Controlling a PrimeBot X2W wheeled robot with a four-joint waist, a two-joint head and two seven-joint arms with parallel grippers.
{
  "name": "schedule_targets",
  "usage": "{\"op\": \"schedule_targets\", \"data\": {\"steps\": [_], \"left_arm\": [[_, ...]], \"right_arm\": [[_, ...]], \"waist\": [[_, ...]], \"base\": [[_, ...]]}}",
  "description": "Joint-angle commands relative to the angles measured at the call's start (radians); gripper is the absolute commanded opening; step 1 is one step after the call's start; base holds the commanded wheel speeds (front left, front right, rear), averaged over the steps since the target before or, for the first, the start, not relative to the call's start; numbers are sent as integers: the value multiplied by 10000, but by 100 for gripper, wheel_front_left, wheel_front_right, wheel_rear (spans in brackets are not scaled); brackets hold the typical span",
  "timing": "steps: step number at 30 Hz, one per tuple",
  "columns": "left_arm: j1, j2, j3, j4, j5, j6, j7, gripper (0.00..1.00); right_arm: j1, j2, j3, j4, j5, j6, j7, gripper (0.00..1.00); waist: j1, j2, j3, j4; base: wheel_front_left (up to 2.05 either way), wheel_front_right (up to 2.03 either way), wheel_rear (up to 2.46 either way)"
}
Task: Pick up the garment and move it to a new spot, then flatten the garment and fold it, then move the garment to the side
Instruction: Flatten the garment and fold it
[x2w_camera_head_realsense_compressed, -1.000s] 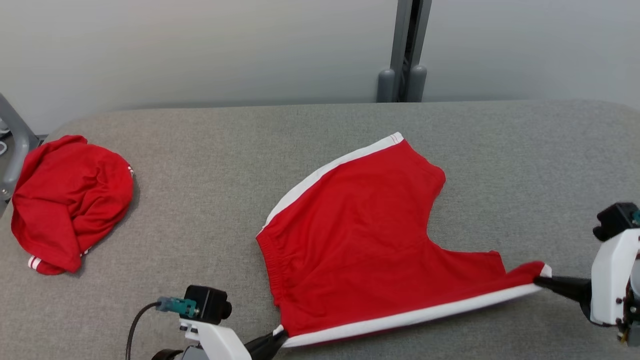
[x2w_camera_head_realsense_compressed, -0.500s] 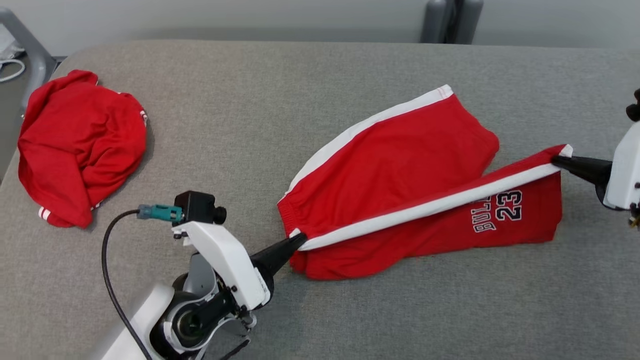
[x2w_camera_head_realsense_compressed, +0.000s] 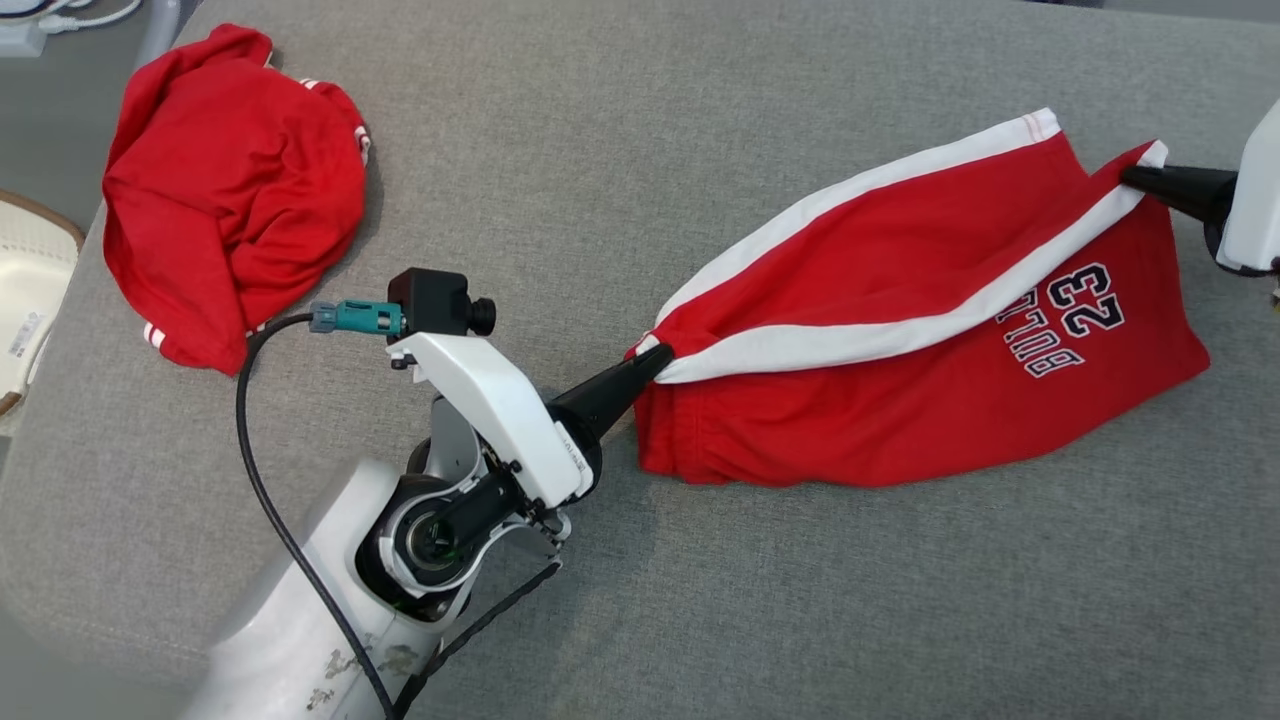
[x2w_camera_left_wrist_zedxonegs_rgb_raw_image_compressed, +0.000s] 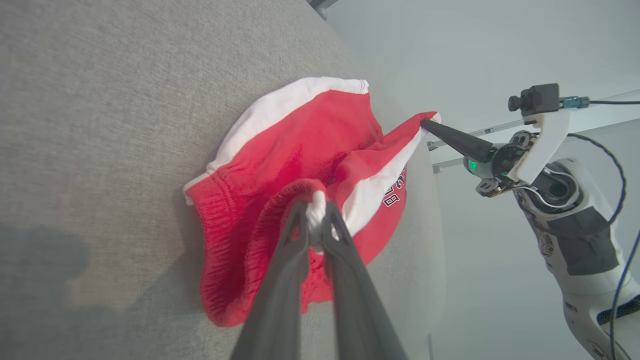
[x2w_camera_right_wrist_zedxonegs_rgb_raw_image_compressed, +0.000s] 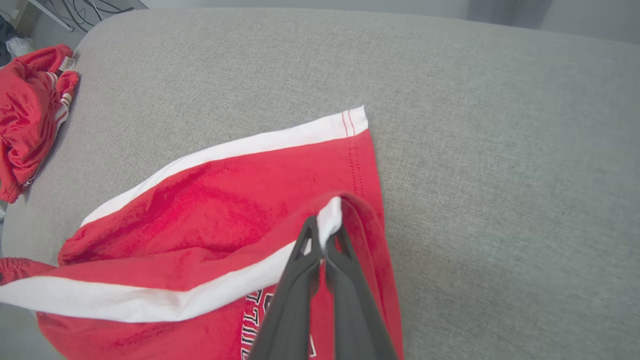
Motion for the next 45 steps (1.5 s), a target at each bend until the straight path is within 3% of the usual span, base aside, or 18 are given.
{"op": "schedule_targets", "data": {"steps": [1,14,29,30,31,32,37,38,39,45], "left_arm": [[-216,-63,86,91,-72,-110,-85,0],[-850,-1006,372,1259,-235,-427,-955,0],[-1456,-1377,62,2003,-497,-714,-1644,0],[-1483,-1384,22,2056,-522,-706,-1667,0],[-1523,-1391,-13,2104,-549,-710,-1706,0],[-1573,-1396,-36,2143,-572,-727,-1752,0],[-1786,-1413,-123,2368,-789,-685,-1946,0],[-1843,-1415,-112,2423,-813,-622,-2045,33],[-1905,-1409,-79,2498,-833,-564,-2173,100],[-2194,-1421,-216,2832,-1248,-394,-2798,100]], "right_arm": [[-170,4,-49,99,-59,-4,65,0],[-856,257,-183,1504,-512,-4,-268,0],[-1036,460,-164,2152,-671,-4,-818,0],[-1107,463,-209,2296,-739,-4,-1002,9],[-1198,502,-268,2381,-791,-4,-1206,76],[-1246,583,-320,2495,-806,-4,-1409,100],[-1417,910,-487,2956,-801,-2,-1924,100],[-1414,945,-467,2972,-795,-2,-1924,100],[-1432,973,-450,2979,-820,-2,-1974,100],[-1439,1002,-375,2888,-980,-2,-2600,100]], "waist": [[1,0,189,186],[1,0,624,718],[1,0,974,1003],[1,0,996,1007],[1,0,1024,1014],[1,0,1050,1019],[1,0,1158,1019],[1,0,1179,1018],[1,0,1202,1015],[1,0,1278,970]], "base": [[0,0,0],[0,0,0],[0,0,0],[0,0,0],[0,0,0],[0,0,0],[0,0,0],[0,0,0],[0,0,0],[0,0,0]]}}
